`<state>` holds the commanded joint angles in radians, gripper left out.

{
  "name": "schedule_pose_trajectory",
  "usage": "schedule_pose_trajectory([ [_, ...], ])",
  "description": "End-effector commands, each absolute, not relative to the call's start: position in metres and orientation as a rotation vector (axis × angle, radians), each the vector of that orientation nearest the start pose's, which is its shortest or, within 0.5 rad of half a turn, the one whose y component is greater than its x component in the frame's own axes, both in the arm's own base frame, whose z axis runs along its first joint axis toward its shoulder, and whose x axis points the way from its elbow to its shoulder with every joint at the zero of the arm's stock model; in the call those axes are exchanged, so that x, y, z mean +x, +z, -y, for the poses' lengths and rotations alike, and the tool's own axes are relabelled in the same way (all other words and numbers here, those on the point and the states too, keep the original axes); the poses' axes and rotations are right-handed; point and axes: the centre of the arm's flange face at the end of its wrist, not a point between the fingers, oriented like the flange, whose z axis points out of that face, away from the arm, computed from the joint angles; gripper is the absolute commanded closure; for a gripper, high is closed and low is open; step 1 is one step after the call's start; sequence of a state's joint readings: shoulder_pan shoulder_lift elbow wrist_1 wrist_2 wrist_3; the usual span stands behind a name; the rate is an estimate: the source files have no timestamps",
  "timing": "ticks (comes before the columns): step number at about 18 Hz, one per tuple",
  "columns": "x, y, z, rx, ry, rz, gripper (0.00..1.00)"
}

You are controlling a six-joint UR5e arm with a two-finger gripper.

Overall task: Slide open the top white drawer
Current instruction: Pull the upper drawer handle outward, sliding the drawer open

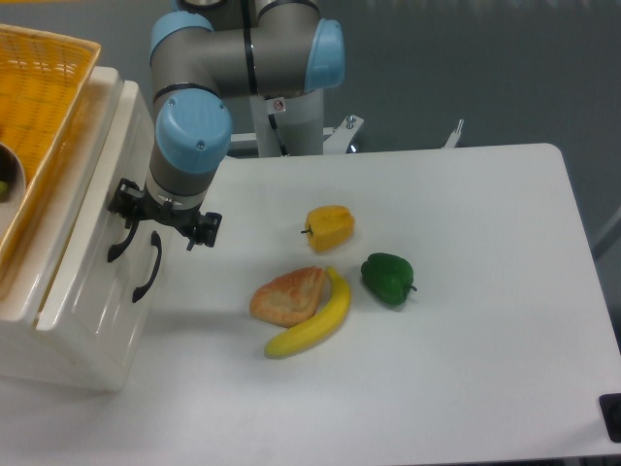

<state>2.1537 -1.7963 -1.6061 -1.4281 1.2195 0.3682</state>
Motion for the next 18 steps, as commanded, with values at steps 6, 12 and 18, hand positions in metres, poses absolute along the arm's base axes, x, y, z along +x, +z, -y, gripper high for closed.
schedule_pose_trajectory([
  [6,-0.18,0.372,-0.558,-3.016,-0.541,0.379,0.0],
  [12,-0.193,0.37,-0.553,-3.008,-0.543,0.405,0.0],
  [18,-0.205,0.37,-0.548,-3.004,-0.54,0.435,0.0],
])
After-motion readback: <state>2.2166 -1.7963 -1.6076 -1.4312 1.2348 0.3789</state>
